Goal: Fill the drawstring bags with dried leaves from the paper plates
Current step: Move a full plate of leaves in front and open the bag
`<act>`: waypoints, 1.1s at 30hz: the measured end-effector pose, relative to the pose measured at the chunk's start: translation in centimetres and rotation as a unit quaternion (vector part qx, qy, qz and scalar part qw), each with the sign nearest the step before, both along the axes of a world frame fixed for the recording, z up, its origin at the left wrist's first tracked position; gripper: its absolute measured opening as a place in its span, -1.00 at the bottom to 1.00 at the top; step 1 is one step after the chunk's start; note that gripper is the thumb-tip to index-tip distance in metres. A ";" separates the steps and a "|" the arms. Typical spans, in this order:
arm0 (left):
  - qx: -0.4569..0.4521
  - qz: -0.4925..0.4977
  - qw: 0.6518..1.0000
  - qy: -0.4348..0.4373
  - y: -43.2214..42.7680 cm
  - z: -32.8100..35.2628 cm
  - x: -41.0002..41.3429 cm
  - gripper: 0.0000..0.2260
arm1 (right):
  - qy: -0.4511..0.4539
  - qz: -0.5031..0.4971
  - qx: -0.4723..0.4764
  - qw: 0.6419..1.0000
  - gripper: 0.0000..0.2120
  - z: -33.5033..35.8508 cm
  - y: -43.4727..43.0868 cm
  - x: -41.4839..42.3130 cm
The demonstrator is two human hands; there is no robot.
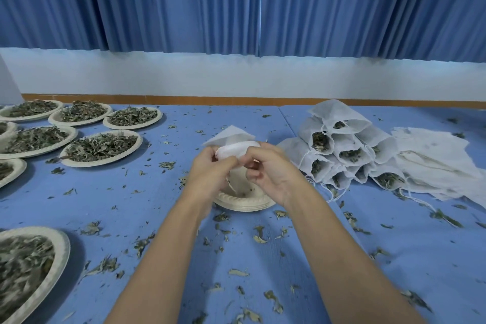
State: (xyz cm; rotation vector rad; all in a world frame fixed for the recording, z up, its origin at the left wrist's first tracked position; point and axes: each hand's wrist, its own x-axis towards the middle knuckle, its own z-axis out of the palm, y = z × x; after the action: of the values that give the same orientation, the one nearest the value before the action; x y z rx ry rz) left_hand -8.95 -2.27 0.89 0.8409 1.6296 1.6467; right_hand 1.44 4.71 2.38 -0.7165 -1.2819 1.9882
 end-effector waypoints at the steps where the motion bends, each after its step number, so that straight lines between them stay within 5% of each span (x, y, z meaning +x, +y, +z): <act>1: -0.001 0.011 1.000 0.021 0.0 0.0 0.1 -0.88 | -0.013 -0.013 0.017 1.000 -0.74 -0.2 -0.1 -0.1; 4: 0.014 0.076 0.991 0.108 0.2 -0.2 0.3 -0.82 | -0.101 -0.044 0.103 0.989 -0.90 -0.5 -0.4 -0.5; 7: 0.006 0.161 0.941 0.297 0.1 -0.4 0.8 -0.83 | -0.173 -0.079 0.192 0.963 -0.86 -1.0 -0.9 -1.1; 13: -0.011 0.179 0.881 0.438 -0.6 -0.8 -0.1 -0.86 | -0.168 -0.128 0.175 0.962 -0.80 -0.7 -0.8 -0.9; 16: 0.016 0.154 0.885 0.440 -0.6 -1.0 -0.3 -0.85 | -0.146 -0.178 0.189 0.955 -0.67 -0.9 -0.1 -0.5; 20: 0.050 0.106 0.932 0.344 -0.4 -0.8 -0.2 -0.83 | -0.096 -0.151 0.189 0.966 -0.93 -0.5 0.2 -0.1; 24: 0.089 0.068 0.964 0.243 -0.7 -0.5 0.1 -0.87 | -0.118 -0.180 0.169 0.962 -0.76 -1.0 0.7 -0.1; 29: 0.125 0.104 0.966 0.201 -1.4 0.0 -1.0 -0.74 | 0.007 -0.187 -0.090 0.978 -0.84 -0.8 2.0 0.8; 33: 0.119 0.152 0.961 0.198 -1.5 0.1 -0.9 -0.68 | 0.056 -0.215 -0.110 0.969 -0.92 -0.7 1.8 0.6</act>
State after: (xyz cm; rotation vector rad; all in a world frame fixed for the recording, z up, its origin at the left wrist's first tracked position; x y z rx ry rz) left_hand -9.83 -3.78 1.03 1.1467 1.9327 2.0157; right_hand 2.04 6.55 1.73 -0.8889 -0.7641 1.7928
